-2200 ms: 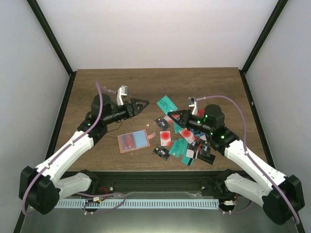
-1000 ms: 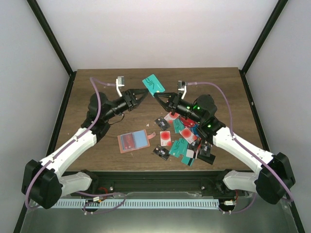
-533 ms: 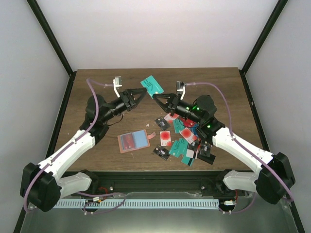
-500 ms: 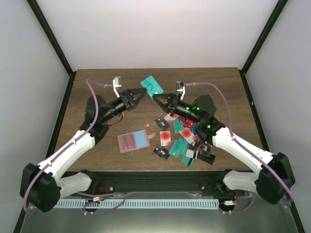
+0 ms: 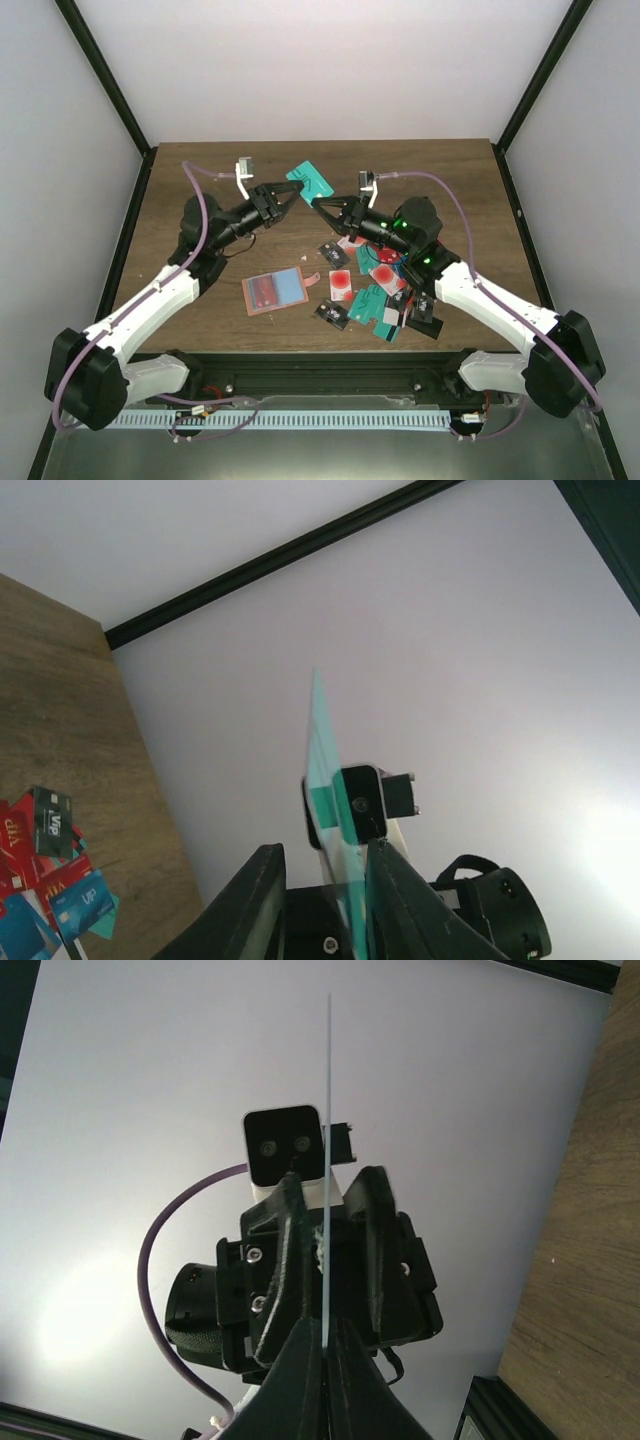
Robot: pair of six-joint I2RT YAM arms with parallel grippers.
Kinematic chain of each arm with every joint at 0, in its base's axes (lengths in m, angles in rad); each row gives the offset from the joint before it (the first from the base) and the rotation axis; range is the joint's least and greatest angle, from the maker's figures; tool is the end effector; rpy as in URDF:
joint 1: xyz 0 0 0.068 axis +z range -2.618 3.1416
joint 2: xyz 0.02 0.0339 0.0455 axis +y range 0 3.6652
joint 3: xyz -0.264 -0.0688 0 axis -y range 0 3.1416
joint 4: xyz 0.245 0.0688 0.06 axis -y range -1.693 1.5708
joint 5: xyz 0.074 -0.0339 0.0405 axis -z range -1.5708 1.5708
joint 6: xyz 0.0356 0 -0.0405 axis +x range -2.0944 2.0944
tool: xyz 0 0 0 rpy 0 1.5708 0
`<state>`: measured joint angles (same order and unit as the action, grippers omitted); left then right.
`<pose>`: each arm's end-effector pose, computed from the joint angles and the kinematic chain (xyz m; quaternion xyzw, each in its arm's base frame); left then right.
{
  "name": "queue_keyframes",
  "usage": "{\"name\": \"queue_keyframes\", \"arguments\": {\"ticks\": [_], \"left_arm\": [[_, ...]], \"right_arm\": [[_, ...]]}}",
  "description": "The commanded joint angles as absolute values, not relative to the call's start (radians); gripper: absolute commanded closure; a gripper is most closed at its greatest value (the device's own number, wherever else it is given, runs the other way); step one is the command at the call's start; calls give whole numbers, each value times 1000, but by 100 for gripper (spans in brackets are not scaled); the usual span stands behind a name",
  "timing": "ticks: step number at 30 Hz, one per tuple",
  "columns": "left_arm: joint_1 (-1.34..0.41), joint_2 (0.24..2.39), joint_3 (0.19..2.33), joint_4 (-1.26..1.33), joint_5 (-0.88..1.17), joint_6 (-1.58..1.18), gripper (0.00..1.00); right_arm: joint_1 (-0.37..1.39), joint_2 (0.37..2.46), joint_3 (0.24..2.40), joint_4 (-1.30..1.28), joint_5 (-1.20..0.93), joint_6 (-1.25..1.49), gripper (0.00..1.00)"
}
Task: Put the credit cards into the card holder
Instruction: Insert the credit card into the card holder.
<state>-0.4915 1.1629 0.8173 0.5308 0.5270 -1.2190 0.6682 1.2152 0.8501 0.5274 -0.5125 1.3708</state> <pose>0.2288 -0.1428 0.3486 -0.0321 0.6476 -0.6698 0.3618 0.2105 0.1884 0.3465 0.0342 0.6545 0.7139 0.2464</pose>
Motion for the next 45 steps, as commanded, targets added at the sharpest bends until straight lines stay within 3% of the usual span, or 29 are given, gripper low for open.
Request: {"name": "queue_keyframes", "arguments": {"ticks": [1,5,9,10,13,16,19,26,45], "left_arm": [[-497,1188,853,564,541,-1215,77],[-499,1195,855,562,541,-1215,95],[-499,1193,850,552,542,-1208,96],[-499,1190,849,540,544,-1205,96],[-485,1167,851,441,547,-1166,96],[-447,1122,844,238,565,-1043,96],[-393,1066,825,-30,561,-913,96],[-255,1031,659,-276,683,-780,96],[-235,1335,679,-484,659,-519,96]], "right_arm": [[677,1215,845,565,-522,1370,99],[677,1218,843,569,-522,1371,99],[676,1232,850,570,-530,1368,99],[676,1238,853,562,-539,1363,95],[663,1239,868,482,-557,1311,66],[633,1238,897,302,-585,1195,56],[613,1244,918,114,-590,1057,55],[610,1367,959,-163,-631,819,54],[692,1730,1097,-263,-695,676,60]]}}
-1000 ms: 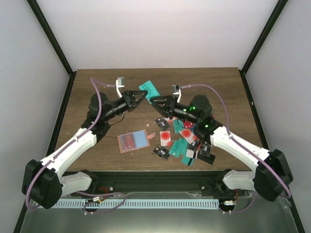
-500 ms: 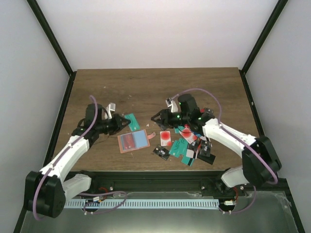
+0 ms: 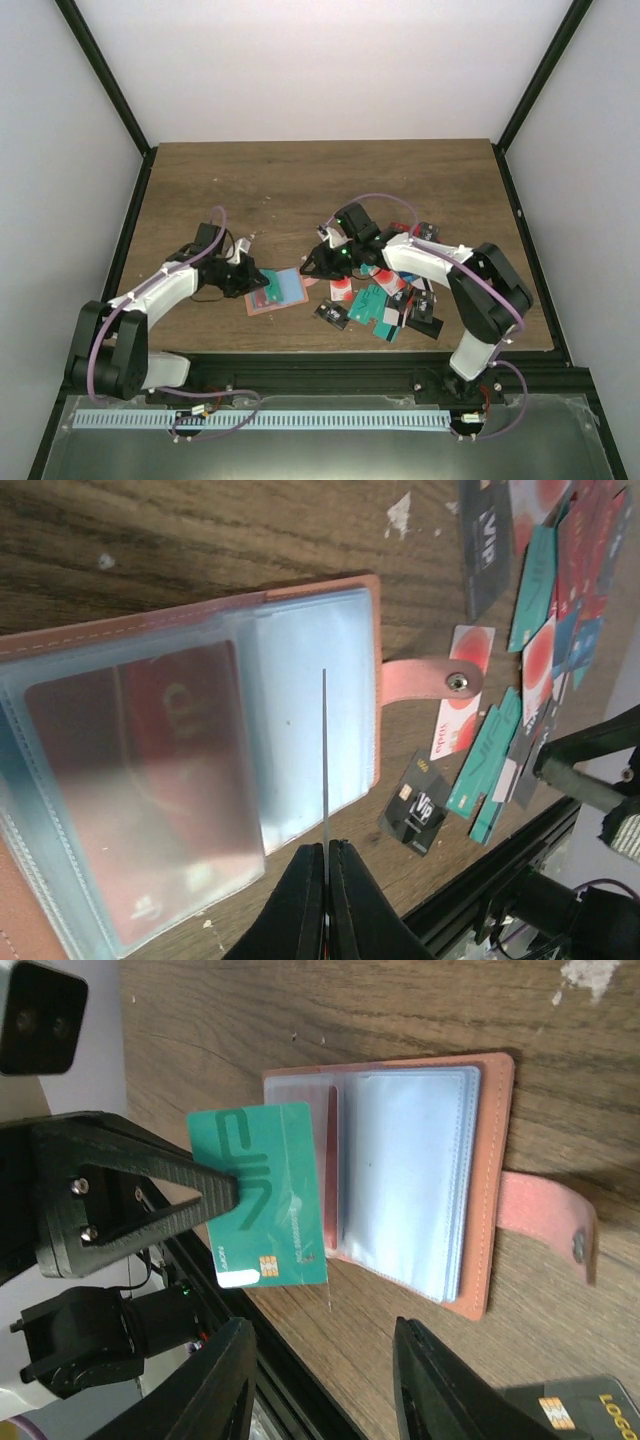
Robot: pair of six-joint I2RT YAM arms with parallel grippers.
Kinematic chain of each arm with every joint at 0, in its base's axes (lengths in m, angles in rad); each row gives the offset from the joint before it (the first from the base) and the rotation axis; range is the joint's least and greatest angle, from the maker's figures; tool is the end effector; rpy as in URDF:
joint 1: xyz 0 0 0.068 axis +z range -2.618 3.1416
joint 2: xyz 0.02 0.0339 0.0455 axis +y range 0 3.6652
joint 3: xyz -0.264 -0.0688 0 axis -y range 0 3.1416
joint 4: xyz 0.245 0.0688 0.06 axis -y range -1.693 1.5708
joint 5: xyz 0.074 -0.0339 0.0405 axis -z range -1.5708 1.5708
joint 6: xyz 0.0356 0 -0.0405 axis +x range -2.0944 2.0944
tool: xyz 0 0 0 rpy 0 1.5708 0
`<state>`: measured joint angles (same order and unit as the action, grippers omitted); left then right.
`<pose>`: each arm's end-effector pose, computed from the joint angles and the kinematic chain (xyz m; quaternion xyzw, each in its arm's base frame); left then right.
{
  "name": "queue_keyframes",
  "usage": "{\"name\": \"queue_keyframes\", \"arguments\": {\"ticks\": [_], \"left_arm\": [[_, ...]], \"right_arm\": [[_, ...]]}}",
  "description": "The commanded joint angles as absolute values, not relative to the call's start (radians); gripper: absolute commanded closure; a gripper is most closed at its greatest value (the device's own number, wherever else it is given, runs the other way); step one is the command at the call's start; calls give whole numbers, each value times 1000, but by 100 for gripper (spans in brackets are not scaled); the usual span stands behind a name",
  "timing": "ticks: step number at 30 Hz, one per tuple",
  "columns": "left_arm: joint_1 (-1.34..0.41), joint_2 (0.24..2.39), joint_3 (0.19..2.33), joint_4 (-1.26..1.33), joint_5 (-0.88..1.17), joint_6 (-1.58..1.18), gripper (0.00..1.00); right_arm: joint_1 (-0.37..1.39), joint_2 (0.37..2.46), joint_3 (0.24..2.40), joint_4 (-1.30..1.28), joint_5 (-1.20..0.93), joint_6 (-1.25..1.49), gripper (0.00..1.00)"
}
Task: Put the credit cards into the card holder
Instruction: Insert the credit card into the card holder.
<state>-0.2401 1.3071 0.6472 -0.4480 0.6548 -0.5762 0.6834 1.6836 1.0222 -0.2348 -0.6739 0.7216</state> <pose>0.2155 -0.0751 0.1741 -0.0814 0.9210 -0.3735 0.0751 0.2523 0.2341 0.1932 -0.0924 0.8925 0.4399 0.0368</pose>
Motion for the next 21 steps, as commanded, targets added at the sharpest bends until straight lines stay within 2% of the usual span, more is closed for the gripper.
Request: {"name": "queue_keyframes", "arguments": {"ticks": [1,21], "left_arm": [[-235,1343,681,-487,658,-512,96],[-225,1496,724,-526,630,-438,96]], "right_arm": [[692,1744,1107,-271,-695,665,61],[686,1972,1231,-317,-700,581,65]]}}
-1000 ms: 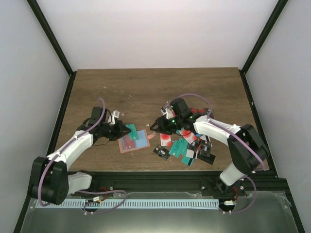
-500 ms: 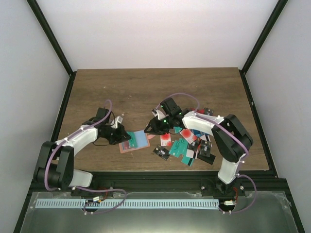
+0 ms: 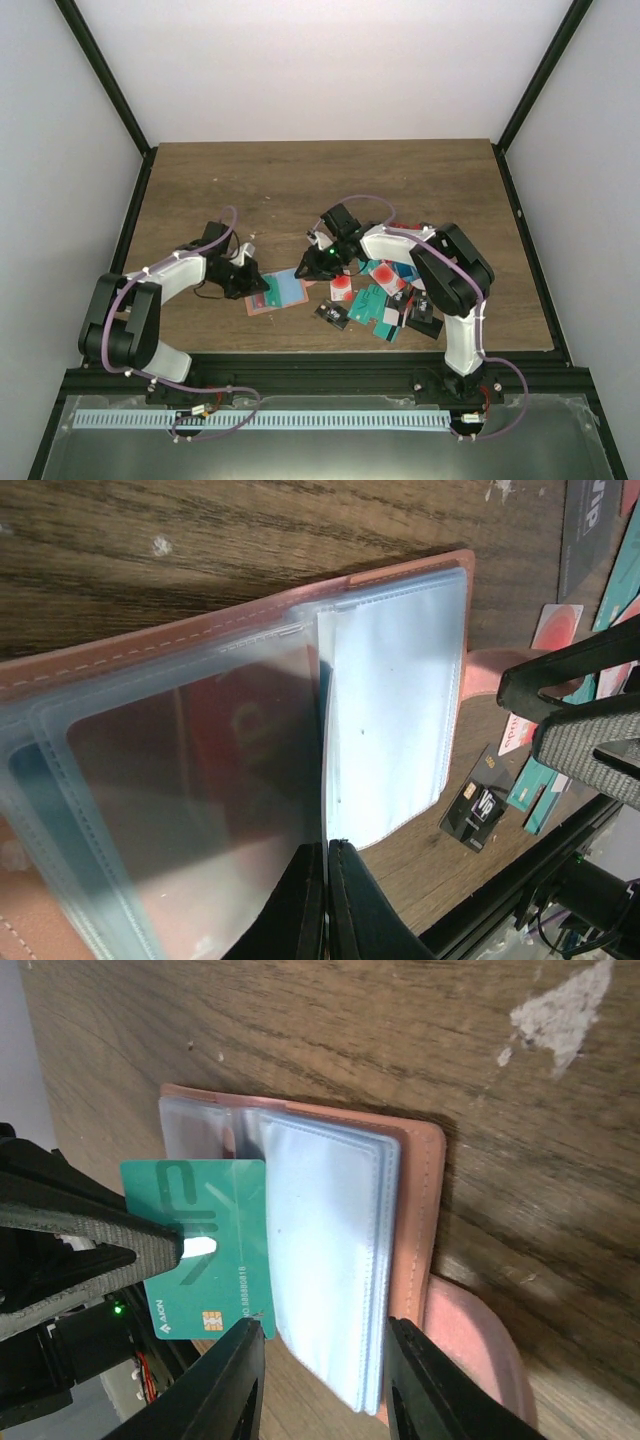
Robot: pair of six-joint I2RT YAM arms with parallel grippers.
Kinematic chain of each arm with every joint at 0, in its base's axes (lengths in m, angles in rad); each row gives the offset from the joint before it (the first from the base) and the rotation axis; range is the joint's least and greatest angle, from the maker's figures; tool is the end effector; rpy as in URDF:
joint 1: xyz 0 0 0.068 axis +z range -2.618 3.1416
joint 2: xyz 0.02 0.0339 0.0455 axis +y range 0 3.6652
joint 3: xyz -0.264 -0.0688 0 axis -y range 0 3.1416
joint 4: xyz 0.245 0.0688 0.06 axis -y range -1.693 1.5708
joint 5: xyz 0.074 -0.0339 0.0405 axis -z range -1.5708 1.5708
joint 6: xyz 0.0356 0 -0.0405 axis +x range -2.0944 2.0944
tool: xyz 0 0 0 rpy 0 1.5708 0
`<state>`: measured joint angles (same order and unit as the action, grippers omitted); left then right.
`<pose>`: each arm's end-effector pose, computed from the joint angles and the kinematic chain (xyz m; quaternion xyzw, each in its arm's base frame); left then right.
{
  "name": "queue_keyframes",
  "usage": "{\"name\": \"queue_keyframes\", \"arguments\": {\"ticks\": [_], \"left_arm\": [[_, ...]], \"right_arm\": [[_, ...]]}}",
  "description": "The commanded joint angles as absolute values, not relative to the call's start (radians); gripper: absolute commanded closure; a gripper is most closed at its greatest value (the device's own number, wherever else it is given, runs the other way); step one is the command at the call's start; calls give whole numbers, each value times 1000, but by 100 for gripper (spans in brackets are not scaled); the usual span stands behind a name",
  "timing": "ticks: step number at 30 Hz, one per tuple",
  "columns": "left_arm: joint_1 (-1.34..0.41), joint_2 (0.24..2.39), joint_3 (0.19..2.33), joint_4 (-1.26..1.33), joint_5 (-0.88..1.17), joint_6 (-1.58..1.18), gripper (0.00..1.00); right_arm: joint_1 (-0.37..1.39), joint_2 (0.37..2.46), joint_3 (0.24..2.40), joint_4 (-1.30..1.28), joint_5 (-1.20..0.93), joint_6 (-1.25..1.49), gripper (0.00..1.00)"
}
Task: Put the credit cards into the card holder
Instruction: Insert the credit card into the card holder.
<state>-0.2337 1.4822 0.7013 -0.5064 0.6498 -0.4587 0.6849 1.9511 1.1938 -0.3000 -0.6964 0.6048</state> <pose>0.2300 -0.0769 0.1484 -0.0605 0.9373 -0.3427 0.0187 0.2853 0.2625 0.1457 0.1230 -0.9050 -0.4072 0.0076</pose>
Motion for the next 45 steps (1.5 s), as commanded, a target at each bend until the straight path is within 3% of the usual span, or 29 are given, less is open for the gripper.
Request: {"name": "queue_keyframes", "arguments": {"ticks": [1,45], "left_arm": [[-223,1499,730,-536,620,-439,96],[-200,1560,736,-463,715,-310,96]], "right_arm": [[685,1977,1230,-320,-696,583,65],[665,2066,1169,-282,-712,568,68]]}}
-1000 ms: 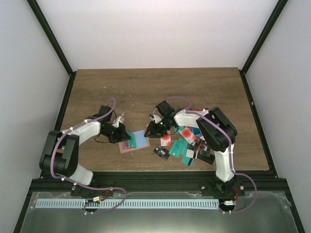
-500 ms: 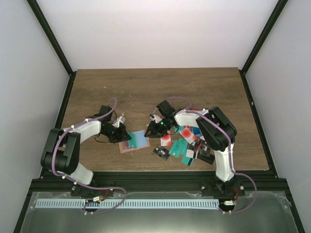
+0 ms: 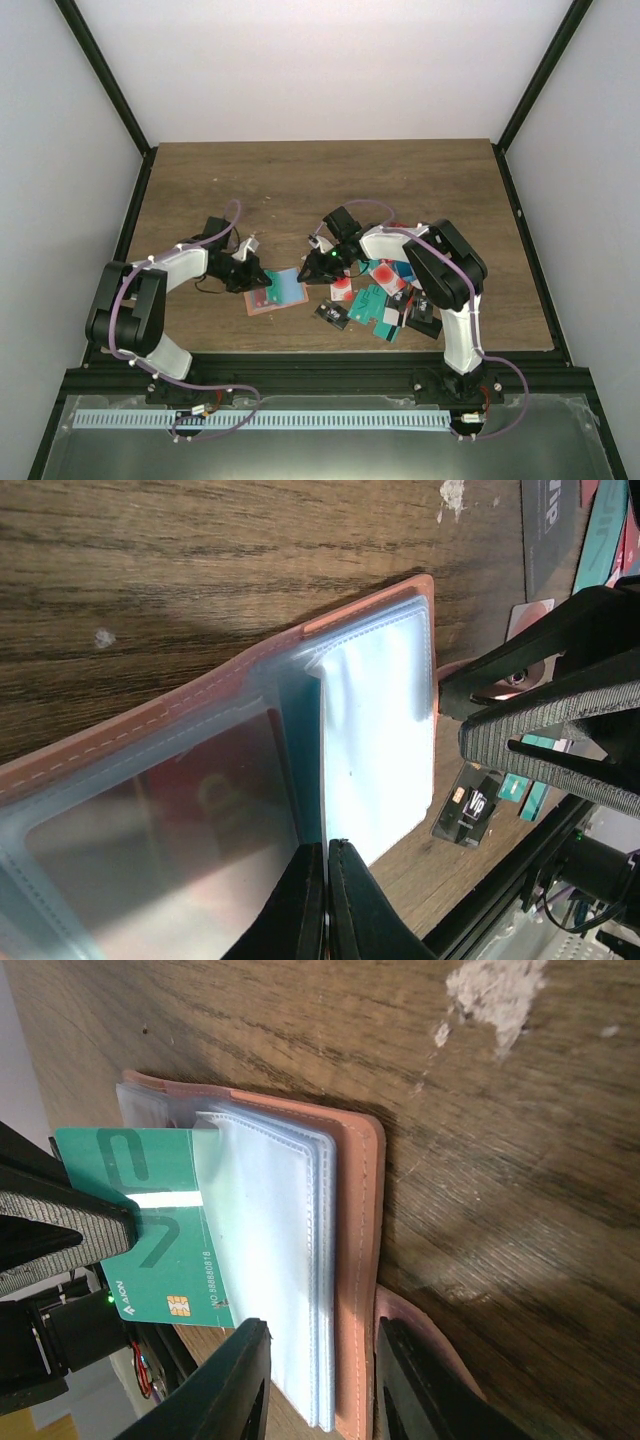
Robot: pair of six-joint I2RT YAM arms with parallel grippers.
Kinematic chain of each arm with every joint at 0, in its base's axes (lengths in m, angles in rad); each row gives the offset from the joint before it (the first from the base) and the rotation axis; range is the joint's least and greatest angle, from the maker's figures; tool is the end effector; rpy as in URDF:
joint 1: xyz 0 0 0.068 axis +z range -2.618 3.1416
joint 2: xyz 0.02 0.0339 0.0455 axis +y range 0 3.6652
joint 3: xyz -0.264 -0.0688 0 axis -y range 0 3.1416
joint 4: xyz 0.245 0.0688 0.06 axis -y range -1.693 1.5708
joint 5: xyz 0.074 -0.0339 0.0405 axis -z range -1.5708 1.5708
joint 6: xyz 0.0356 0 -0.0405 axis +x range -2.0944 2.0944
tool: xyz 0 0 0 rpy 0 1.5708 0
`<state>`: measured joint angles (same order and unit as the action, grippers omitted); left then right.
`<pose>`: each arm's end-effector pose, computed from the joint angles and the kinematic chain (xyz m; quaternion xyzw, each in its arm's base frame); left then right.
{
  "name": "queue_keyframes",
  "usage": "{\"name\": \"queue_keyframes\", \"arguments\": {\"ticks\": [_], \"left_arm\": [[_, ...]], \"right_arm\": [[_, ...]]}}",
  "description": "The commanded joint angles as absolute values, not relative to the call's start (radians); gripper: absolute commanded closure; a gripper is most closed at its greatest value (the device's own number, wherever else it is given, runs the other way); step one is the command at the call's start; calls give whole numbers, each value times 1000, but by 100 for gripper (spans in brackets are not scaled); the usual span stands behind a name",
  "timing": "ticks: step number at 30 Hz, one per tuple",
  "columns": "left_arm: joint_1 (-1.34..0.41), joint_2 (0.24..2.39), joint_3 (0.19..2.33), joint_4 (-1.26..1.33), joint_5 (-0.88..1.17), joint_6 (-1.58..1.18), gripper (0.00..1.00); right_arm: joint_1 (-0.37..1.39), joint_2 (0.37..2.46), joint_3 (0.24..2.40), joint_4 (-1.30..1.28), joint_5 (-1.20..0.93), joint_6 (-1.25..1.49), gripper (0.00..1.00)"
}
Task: Put the credit cards into the card holder
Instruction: Insert the credit card into the card holder.
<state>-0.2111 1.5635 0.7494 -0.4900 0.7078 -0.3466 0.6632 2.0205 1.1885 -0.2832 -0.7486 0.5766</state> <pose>0.2460 -0.0764 0.1431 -0.0170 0.9307 -0.3645 0.0254 0.2909 0.2580 0.1207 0.1217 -0.9023 -0.4120 0.0358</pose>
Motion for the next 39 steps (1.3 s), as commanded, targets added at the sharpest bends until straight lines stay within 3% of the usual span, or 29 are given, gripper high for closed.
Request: {"name": "queue_keyframes", "arguments": {"ticks": [1,35,39], "left_arm": [[-198,1559,734,-462,715,-311,96],[-196,1460,548,-200,687,-497,96],[-198,1484,521,-156,718,-509,96]], "right_arm": [[665,2067,1169,-283,-712,568,68],[677,2104,1150,-276,-733,578,70],[685,2115,1157,-279,-731,581,75]]}}
